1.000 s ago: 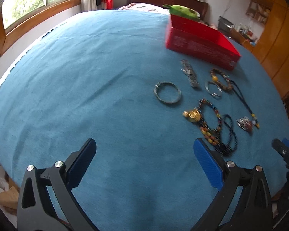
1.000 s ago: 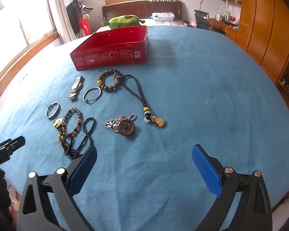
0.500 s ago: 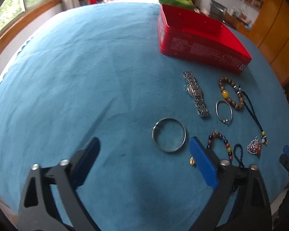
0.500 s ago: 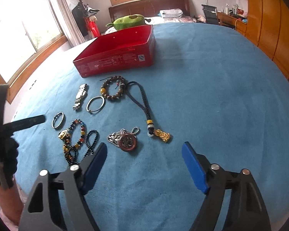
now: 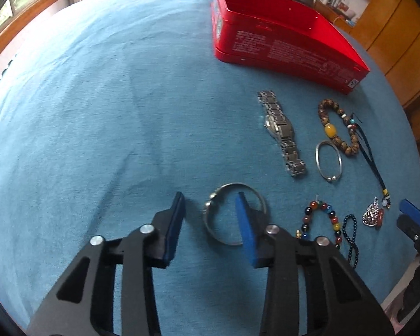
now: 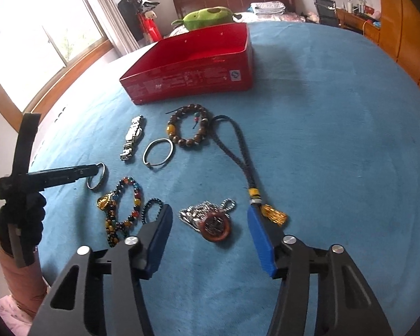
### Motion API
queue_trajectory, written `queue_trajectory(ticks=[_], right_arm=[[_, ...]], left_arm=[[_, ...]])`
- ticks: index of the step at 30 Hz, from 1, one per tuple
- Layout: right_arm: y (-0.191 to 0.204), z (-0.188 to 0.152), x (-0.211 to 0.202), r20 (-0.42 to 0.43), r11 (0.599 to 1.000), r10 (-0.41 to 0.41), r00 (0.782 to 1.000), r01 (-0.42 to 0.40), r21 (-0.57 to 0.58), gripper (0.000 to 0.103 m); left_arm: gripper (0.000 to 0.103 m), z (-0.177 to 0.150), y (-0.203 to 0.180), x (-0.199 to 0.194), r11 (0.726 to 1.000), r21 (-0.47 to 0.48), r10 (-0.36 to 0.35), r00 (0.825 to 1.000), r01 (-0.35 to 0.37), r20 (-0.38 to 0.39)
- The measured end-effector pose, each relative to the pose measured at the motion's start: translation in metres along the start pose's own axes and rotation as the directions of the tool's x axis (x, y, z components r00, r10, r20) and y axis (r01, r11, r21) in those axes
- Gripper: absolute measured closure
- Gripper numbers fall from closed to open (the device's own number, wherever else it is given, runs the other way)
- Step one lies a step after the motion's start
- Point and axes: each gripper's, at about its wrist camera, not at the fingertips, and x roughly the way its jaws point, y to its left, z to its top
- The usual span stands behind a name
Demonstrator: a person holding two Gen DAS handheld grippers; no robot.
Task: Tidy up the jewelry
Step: 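Grasp the large silver ring with the left gripper, then grasp the silver cuff bangle with the right gripper while the left gripper holds the ring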
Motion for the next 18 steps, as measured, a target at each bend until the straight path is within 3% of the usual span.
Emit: queue_trajectory(ticks=[3,5,12,18], right_arm=[[0.005,0.011,0.011,-0.026,1.000,0.023,0.999,-0.023,0.004,0.057],[0.009,0.019,0.019,-0.043,0.999,0.045,0.998,-0.044,0.008,0.061],[0.032,0.042,0.061,-0.150,0.991,0.131,0.980,-0.126,0.042,0.073],[0.031,0.049,0.083,-0.183,0.981,0.154,0.971,-0.128,0.145,0.074]], left_arm=[[0.081,0.000,-0.006,0.003,1.000,0.013,-0.020,1.000,0.020,-0.005],[0.096,0.000,-0.009,0.004,0.999,0.022,-0.025,1.000,0.025,-0.002],[0.101,0.007,-0.006,0.008,0.998,-0.019,-0.056,0.998,0.057,0.020],[0.101,0.008,0.003,0.002,0.999,-0.051,0.008,0.996,-0.004,0.084]])
